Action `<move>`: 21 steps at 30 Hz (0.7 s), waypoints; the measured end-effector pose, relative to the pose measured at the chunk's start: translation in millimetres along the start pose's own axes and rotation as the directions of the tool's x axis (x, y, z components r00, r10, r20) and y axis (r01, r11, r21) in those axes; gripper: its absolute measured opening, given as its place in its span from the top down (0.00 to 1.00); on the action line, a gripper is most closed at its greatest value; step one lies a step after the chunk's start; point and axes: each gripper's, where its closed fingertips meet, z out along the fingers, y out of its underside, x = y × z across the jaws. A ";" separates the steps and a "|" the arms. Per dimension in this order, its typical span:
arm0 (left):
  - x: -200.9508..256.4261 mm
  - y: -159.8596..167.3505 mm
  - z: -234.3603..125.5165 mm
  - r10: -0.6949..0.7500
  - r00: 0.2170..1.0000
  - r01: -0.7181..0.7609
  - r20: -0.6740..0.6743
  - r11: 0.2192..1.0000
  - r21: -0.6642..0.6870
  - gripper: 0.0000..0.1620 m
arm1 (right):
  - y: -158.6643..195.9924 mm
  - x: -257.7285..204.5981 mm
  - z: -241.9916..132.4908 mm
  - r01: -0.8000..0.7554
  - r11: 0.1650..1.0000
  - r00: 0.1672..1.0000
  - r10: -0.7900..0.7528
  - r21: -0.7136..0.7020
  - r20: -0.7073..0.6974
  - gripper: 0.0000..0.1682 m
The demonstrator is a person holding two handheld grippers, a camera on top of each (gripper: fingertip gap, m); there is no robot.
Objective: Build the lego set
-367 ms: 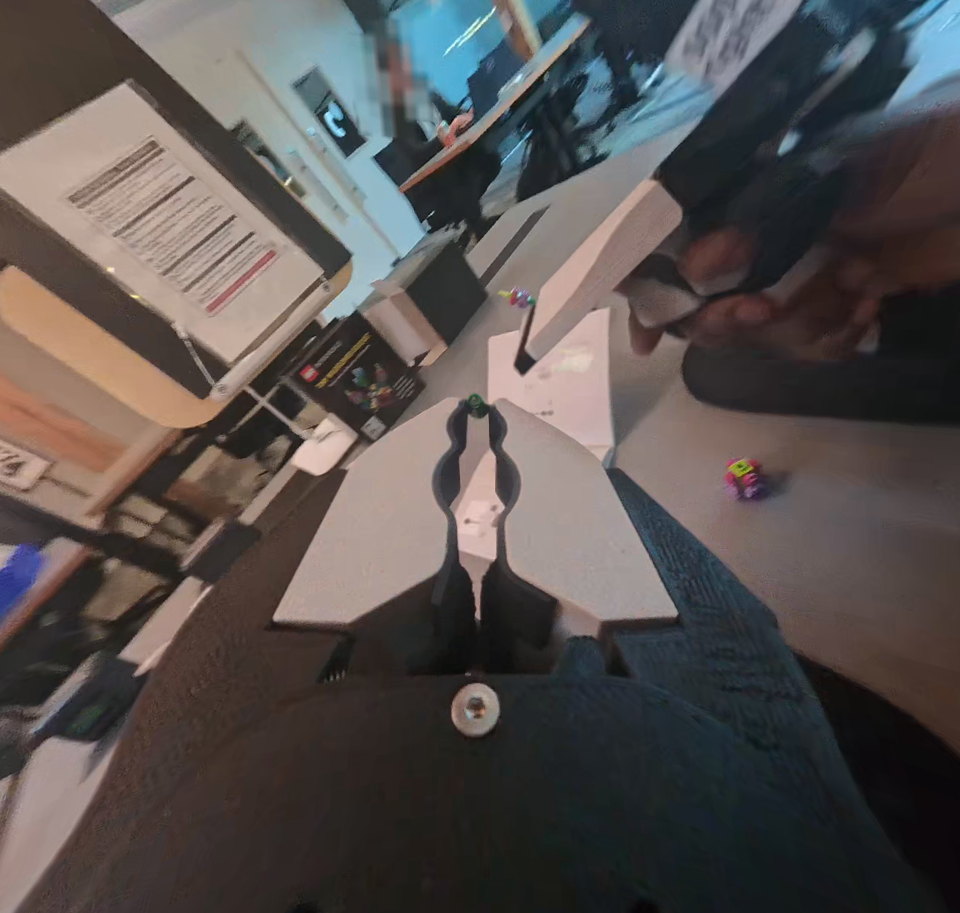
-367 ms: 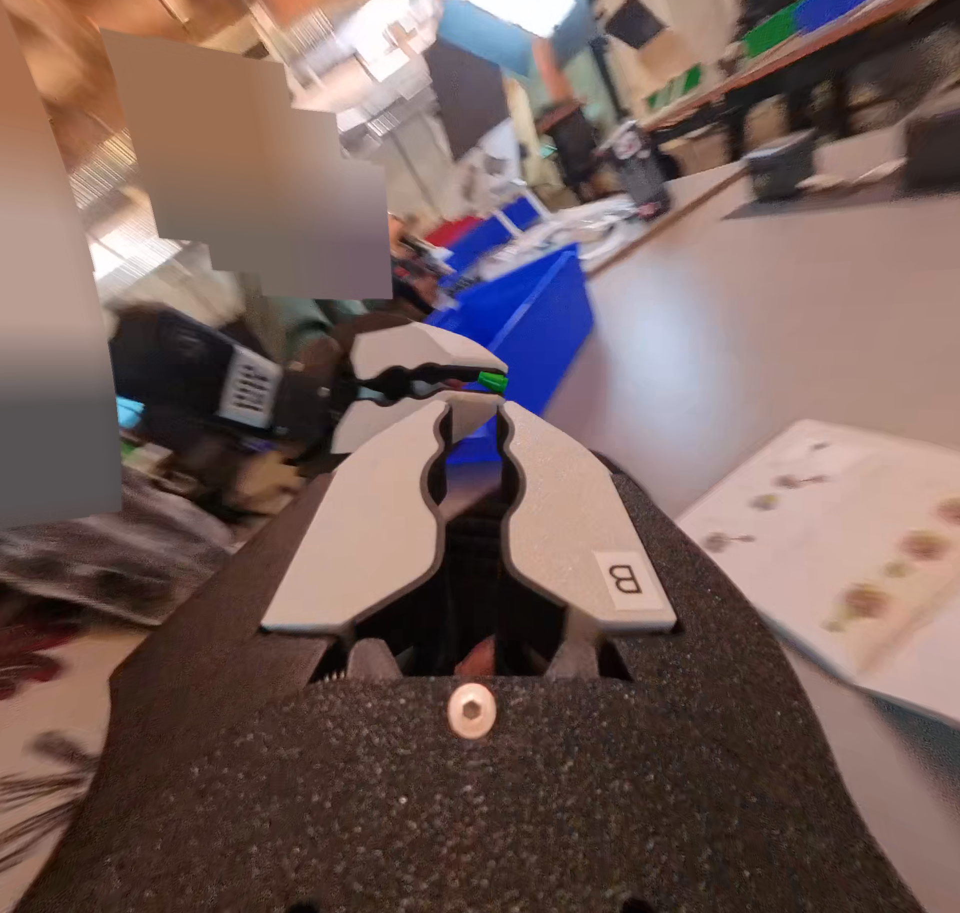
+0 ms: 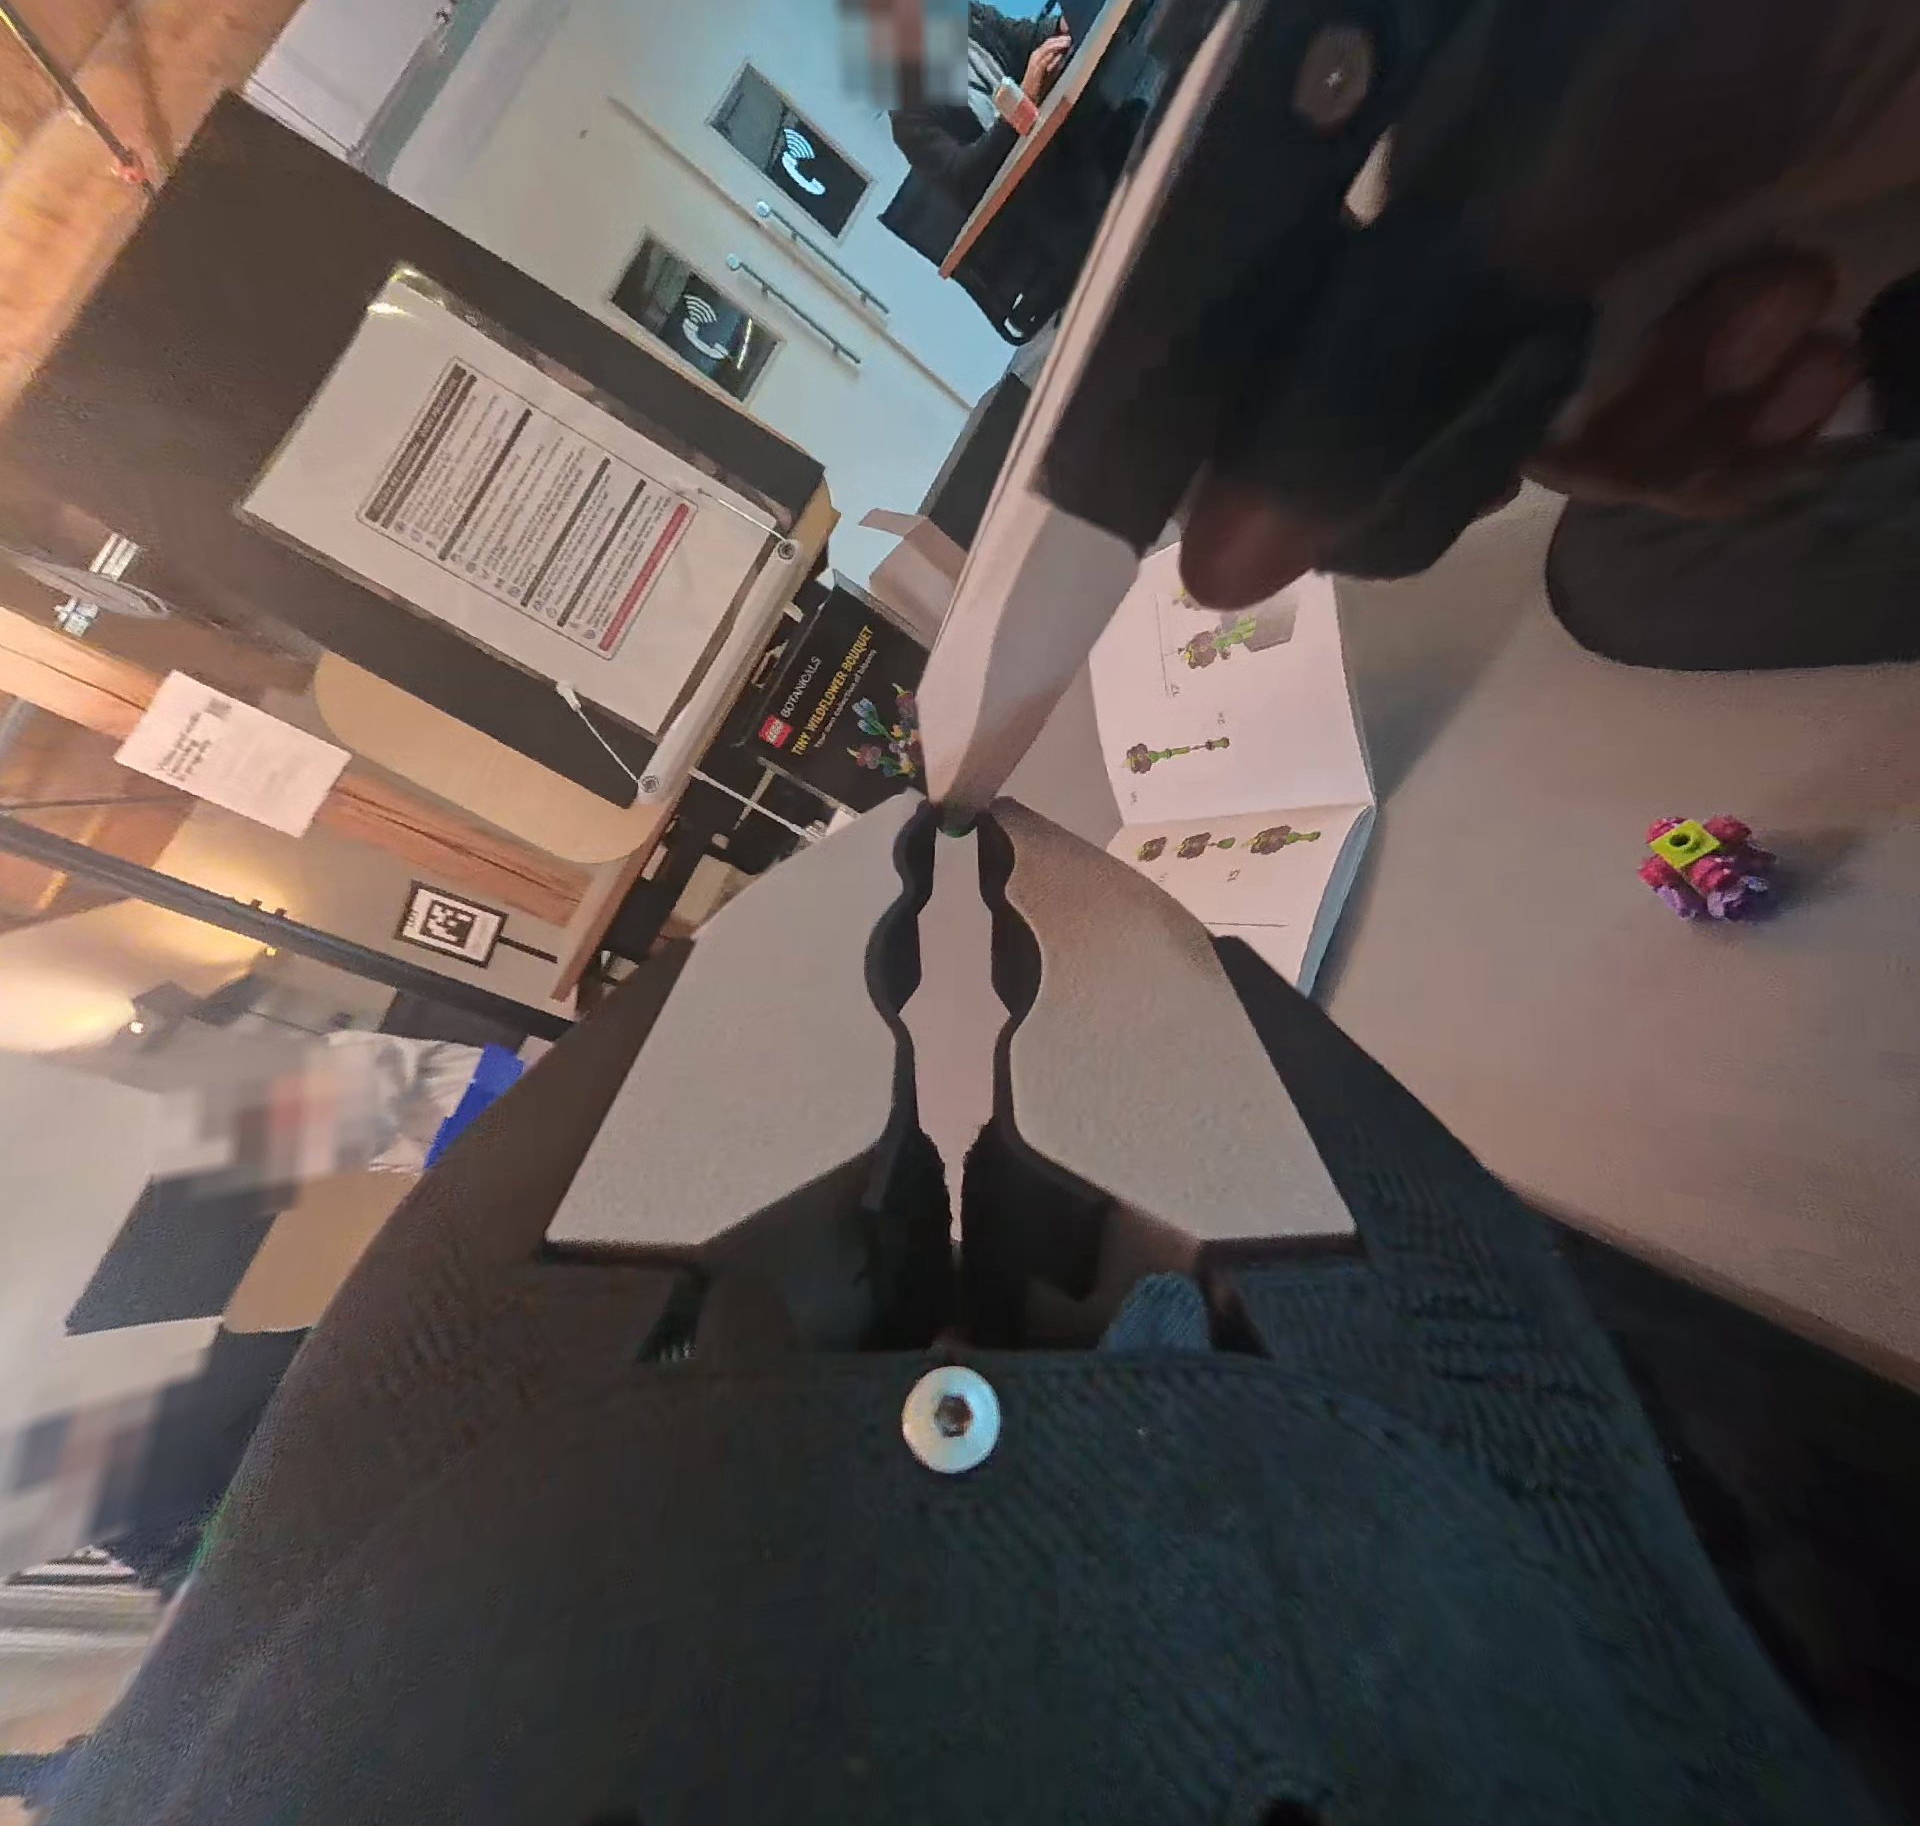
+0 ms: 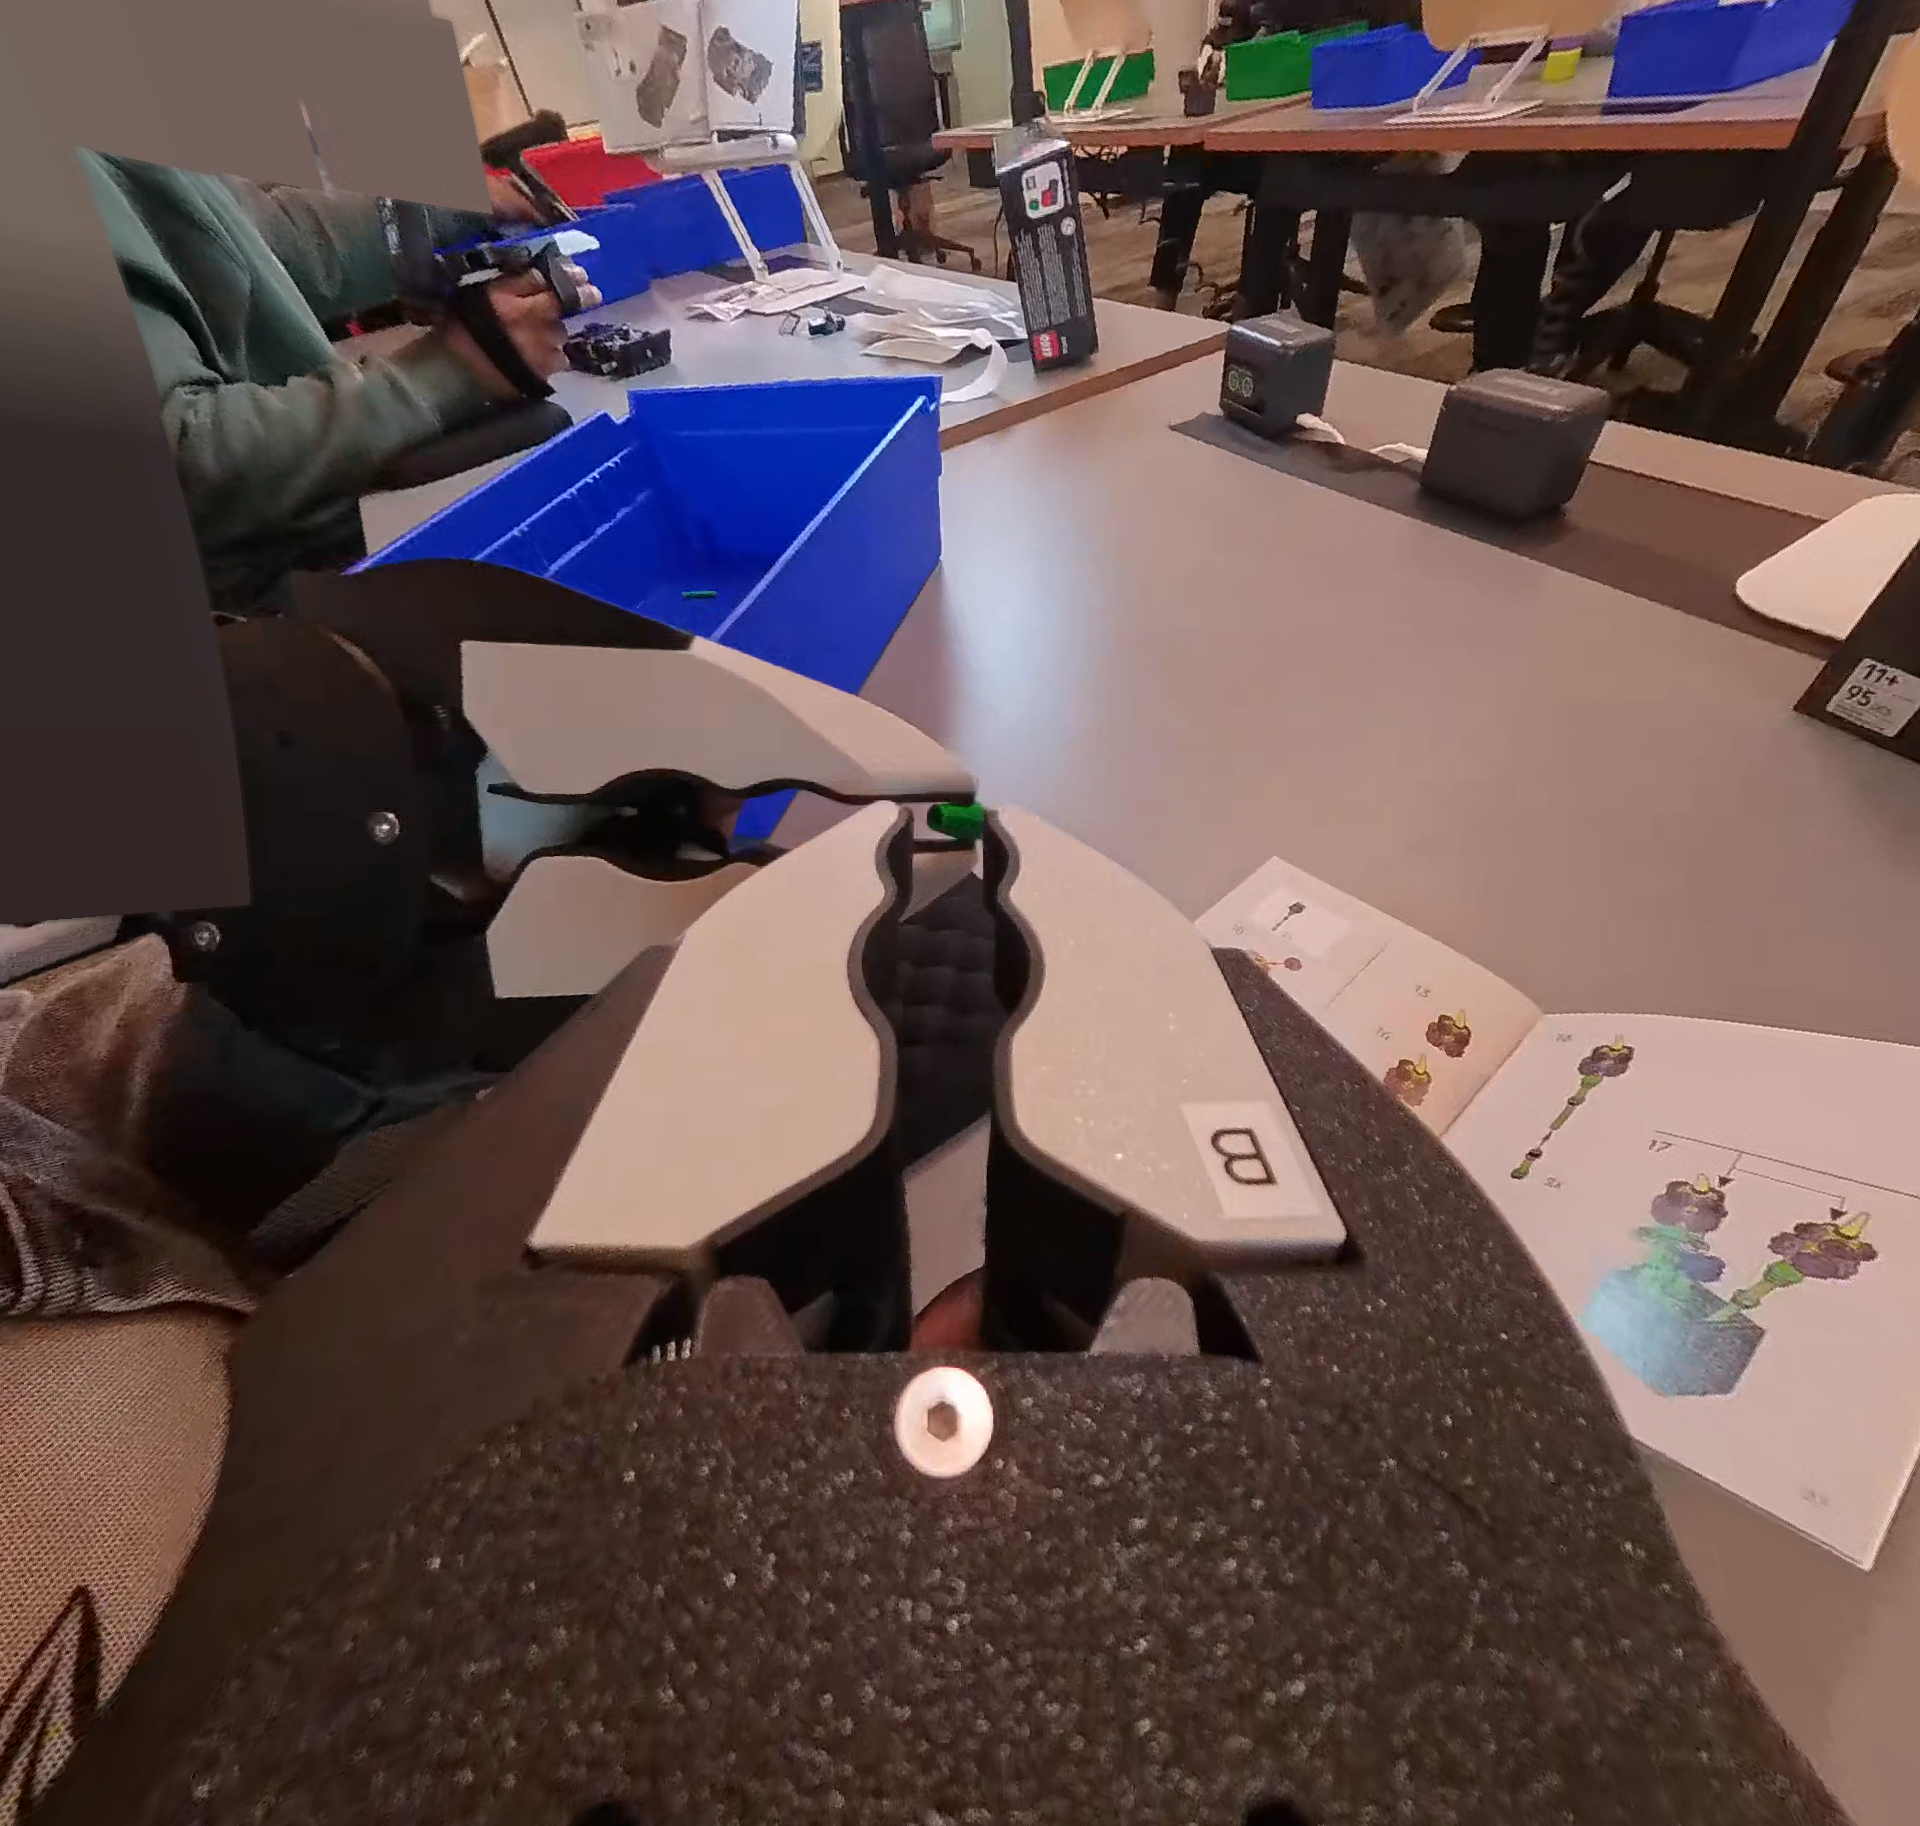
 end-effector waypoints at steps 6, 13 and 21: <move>5.2 0.4 1.3 0.099 0.995 -0.099 -0.014 0.995 -0.007 0.96 | 6.8 -0.3 -0.9 0.025 0.997 0.999 -0.023 -0.067 0.033 0.94; 10.5 -12.7 -4.4 0.106 0.992 -0.099 -0.060 0.988 0.114 0.96 | 8.4 -9.2 -9.1 -0.022 0.997 0.982 0.035 -0.070 0.188 0.95; 16.0 -18.2 -2.9 0.010 0.994 0.006 -0.108 0.988 0.153 0.95 | 9.0 -5.0 -16.0 -0.124 0.991 0.956 0.131 -0.041 0.264 0.97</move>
